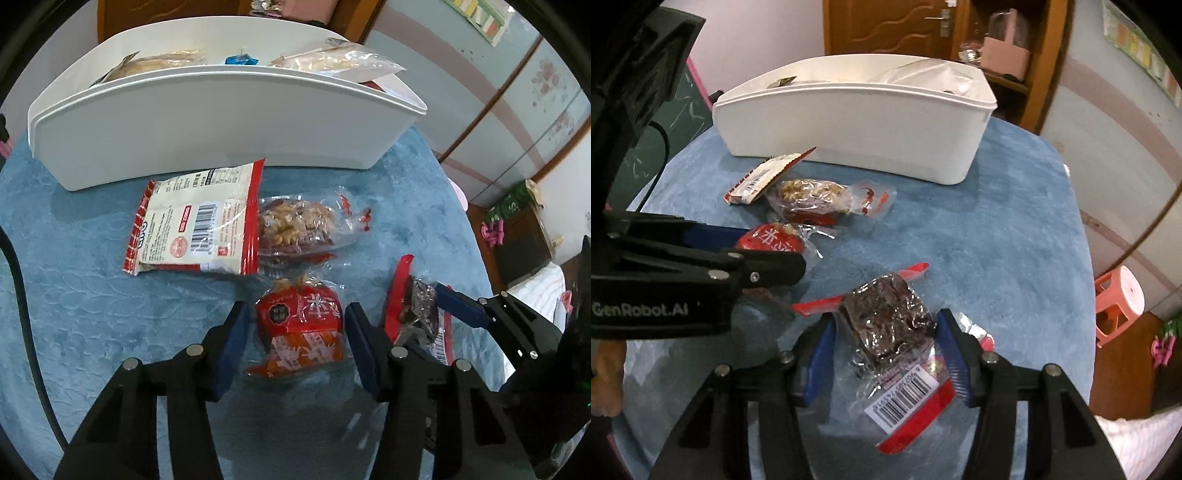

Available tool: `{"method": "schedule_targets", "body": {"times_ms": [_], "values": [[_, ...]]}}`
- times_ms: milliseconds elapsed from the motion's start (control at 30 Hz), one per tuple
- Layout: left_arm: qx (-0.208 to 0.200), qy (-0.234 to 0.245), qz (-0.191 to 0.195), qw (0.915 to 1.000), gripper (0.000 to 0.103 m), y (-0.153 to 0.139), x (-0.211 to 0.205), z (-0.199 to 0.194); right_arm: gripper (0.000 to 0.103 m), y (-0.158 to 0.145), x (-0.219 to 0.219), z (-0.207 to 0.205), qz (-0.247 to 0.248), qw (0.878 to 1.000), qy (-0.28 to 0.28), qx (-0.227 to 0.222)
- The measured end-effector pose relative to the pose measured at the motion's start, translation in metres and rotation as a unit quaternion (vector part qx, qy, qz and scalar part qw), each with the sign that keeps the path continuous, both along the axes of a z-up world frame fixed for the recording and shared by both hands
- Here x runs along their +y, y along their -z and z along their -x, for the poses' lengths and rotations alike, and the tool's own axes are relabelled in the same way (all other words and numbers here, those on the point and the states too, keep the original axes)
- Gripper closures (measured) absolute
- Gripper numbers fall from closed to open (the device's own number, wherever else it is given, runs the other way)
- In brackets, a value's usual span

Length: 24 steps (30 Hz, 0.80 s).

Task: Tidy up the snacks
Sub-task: 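Grasp the red round packet with the left tool while the right grasps the dark candy bag, then carry both packets over the white bin and open both tools to drop them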

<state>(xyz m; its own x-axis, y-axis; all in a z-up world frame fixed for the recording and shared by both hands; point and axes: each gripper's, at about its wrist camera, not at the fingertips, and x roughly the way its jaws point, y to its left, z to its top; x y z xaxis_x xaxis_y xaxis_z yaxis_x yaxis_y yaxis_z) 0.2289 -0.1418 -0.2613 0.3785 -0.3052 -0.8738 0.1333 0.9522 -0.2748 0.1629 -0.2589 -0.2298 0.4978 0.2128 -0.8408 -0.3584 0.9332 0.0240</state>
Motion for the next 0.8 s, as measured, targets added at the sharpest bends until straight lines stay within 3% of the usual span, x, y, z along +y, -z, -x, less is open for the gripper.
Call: {"method": "schedule_targets", "body": {"times_ms": [233, 400, 800], "values": [[-0.008, 0.01, -0.009, 0.9999, 0.051, -0.018, 0.023, 0.02, 0.049, -0.029, -0.003, 0.032, -0.028, 0.999, 0.035, -0.019], [-0.041, 0.012, -0.024, 0.9988, 0.051, -0.048, 0.049, 0.046, 0.049, -0.064, 0.004, 0.051, -0.057, 0.996, 0.051, -0.047], [-0.139, 0.005, -0.061, 0.9884, 0.051, -0.157, 0.12, 0.075, 0.049, -0.154, 0.045, 0.046, -0.083, 0.987, 0.073, -0.119]]}}
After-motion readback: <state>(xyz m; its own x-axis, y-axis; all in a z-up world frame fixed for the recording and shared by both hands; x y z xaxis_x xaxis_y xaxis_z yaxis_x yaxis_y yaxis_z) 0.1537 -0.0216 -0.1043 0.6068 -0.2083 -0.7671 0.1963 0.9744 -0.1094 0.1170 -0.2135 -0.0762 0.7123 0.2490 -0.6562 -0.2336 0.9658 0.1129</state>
